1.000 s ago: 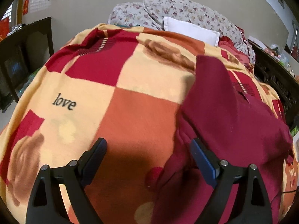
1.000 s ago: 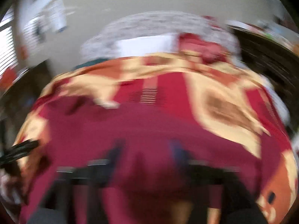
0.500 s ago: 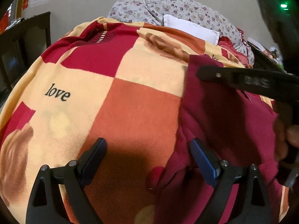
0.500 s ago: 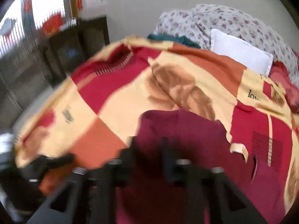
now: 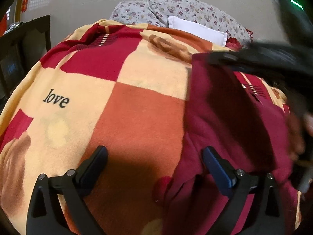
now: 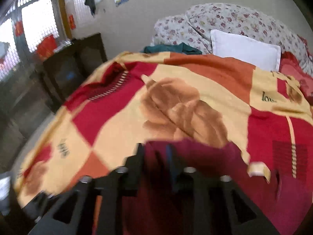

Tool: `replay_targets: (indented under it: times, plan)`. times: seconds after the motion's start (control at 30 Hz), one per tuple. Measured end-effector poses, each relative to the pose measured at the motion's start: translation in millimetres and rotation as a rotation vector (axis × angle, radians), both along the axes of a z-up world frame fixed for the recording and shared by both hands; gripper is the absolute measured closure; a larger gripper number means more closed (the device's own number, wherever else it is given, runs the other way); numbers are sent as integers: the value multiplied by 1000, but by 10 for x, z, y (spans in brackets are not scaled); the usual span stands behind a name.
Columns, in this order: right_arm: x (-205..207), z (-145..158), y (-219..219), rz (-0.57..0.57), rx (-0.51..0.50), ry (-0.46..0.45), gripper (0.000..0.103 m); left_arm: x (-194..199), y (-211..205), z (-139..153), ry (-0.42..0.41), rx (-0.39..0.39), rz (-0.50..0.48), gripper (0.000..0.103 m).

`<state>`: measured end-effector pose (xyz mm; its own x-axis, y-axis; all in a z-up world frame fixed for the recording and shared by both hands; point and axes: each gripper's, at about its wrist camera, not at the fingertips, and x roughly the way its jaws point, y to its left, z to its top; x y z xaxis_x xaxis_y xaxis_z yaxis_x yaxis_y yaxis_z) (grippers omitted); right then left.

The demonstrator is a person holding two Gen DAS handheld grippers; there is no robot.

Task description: Fold small clothes

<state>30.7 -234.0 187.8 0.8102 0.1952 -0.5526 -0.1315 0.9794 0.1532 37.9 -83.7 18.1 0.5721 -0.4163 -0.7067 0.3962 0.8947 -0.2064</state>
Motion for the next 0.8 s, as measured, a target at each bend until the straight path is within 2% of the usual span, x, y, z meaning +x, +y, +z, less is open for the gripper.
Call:
replay_targets:
  times: [0.03,0.1,0.23,0.37,0.43,0.53,0.63,0.7,0.8]
  plan:
    - [-136,26,-31,-5,-18,-2,54,-14,11,12,0,-6,0,5]
    - [-489,47,-150,-55,-63,-1,43,-52,27,81,-9,-10,7,5]
    - [-1209,-5,-602,-164,-66,5,43,-200,-46,285,-68,-1,-22,5]
    - [-1754,-248,-1163,-337,-69,62,43,-277,-230,427,-51,-21,-90,5]
    - [-1885,-409,-1402,-411,-60,106,43,-275,-336,429,-37,-17,-111,5]
    - [-2058,-612,-1725,-498,-19,127,43,-246,-511,338,-29,16,-123,5]
    - [-2116,-834,-1954,-533,26,152,43,-145,-681,108,42,85,-128,5]
    - [-2172,-843,-1993,-524,47,132,43,-145,-715,21,62,112,-126,5]
    - [-2282,-740,-1964,-517,55,127,43,-184,-708,37,55,108,-116,5]
